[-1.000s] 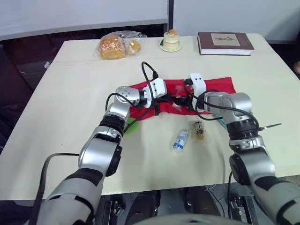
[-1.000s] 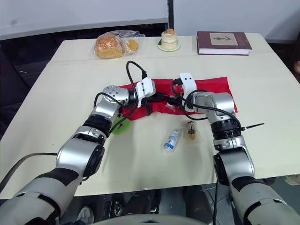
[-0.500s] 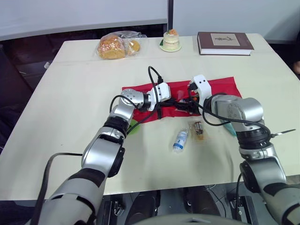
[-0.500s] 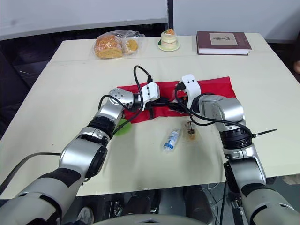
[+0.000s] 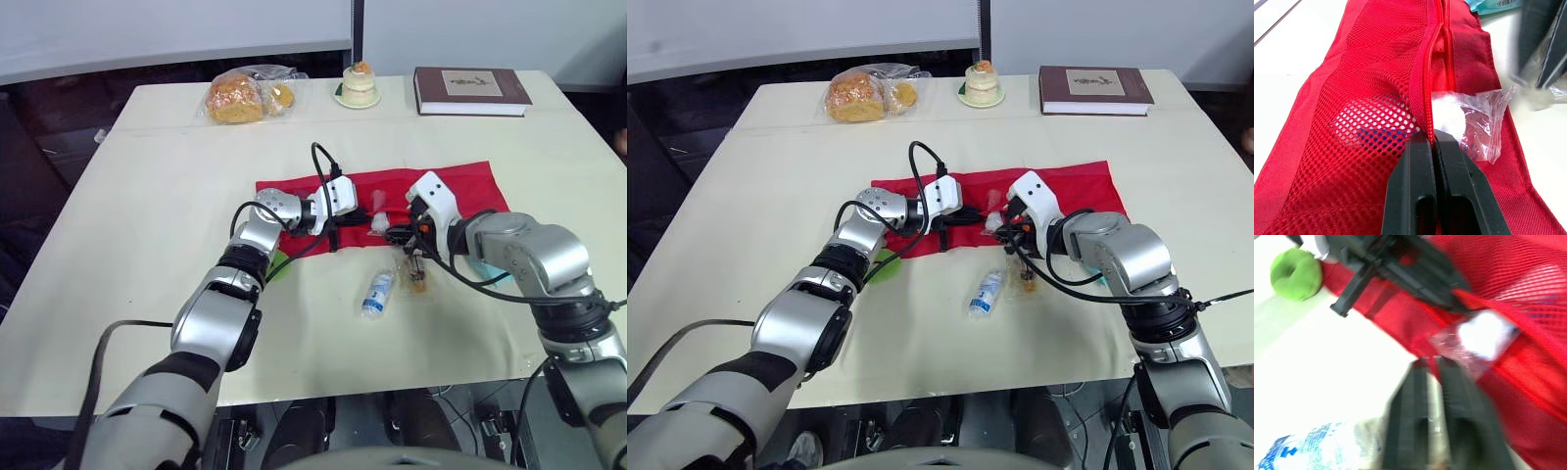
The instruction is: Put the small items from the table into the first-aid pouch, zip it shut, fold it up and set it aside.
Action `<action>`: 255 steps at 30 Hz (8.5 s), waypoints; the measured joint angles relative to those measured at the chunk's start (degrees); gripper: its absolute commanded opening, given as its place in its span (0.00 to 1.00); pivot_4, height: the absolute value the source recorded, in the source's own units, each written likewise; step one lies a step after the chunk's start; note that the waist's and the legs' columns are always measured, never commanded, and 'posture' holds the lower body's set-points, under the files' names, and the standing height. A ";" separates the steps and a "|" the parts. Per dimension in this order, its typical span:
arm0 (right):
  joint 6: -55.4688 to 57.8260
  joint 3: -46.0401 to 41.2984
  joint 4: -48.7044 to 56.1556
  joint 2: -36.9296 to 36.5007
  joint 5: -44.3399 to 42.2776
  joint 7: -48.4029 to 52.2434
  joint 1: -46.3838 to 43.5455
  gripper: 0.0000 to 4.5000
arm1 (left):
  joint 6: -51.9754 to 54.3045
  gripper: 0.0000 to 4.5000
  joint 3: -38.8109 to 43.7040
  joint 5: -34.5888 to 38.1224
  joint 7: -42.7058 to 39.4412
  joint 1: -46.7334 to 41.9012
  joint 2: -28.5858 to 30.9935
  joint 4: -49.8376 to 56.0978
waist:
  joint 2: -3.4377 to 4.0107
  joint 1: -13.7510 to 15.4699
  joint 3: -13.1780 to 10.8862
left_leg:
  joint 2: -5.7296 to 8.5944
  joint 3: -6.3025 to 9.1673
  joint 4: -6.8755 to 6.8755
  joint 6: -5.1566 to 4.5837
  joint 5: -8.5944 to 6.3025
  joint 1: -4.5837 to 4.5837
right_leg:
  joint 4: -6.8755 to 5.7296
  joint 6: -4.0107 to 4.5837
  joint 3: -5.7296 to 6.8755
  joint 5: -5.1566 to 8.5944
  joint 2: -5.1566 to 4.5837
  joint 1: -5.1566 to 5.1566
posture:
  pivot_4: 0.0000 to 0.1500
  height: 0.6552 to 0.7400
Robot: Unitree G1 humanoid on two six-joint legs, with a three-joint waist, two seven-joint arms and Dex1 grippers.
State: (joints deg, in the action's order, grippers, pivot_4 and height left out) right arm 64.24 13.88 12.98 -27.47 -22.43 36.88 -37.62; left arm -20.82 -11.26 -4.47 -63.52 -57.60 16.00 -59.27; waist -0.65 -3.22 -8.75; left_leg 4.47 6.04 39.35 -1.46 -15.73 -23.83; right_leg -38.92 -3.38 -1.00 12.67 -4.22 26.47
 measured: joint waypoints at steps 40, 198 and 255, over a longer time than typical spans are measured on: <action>-23.15 -3.99 2.58 2.41 10.99 0.86 9.65 0.01 | 0.68 0.00 1.02 0.31 -0.06 -0.58 -0.82 -1.14 | -0.01 1.06 -0.01 | 0.02 0.02 0.04 0.00 0.00 0.00 | -0.01 0.00 0.04 0.00 0.02 -0.03 | 1.00 0.87; 19.42 -20.45 -0.19 18.75 11.44 -24.17 -1.44 0.66 | 12.47 0.00 0.49 1.84 2.71 7.08 -4.72 14.44 | -0.32 2.20 -0.21 | 0.02 -0.10 -0.14 -0.15 -0.11 0.81 | 0.15 -0.13 -0.11 0.05 -0.01 -0.85 | 1.00 0.87; -32.48 1.89 -16.08 9.23 24.75 -11.00 3.94 0.01 | 11.50 0.00 0.53 2.45 2.48 5.96 -3.36 11.50 | -0.32 2.16 -0.21 | -0.04 -0.17 -0.14 -0.15 -0.11 0.84 | 0.18 -0.13 -0.15 0.05 0.06 -0.88 | 1.00 0.87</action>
State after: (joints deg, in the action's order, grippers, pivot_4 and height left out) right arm 31.76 15.77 -3.10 -18.24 2.32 25.88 -33.68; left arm -9.32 -10.74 -2.02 -61.04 -51.63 12.64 -47.77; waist -0.98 -1.06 -8.96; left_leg 4.42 5.87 39.21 -1.61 -15.84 -22.99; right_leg -38.74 -3.51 -1.15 12.72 -4.15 25.59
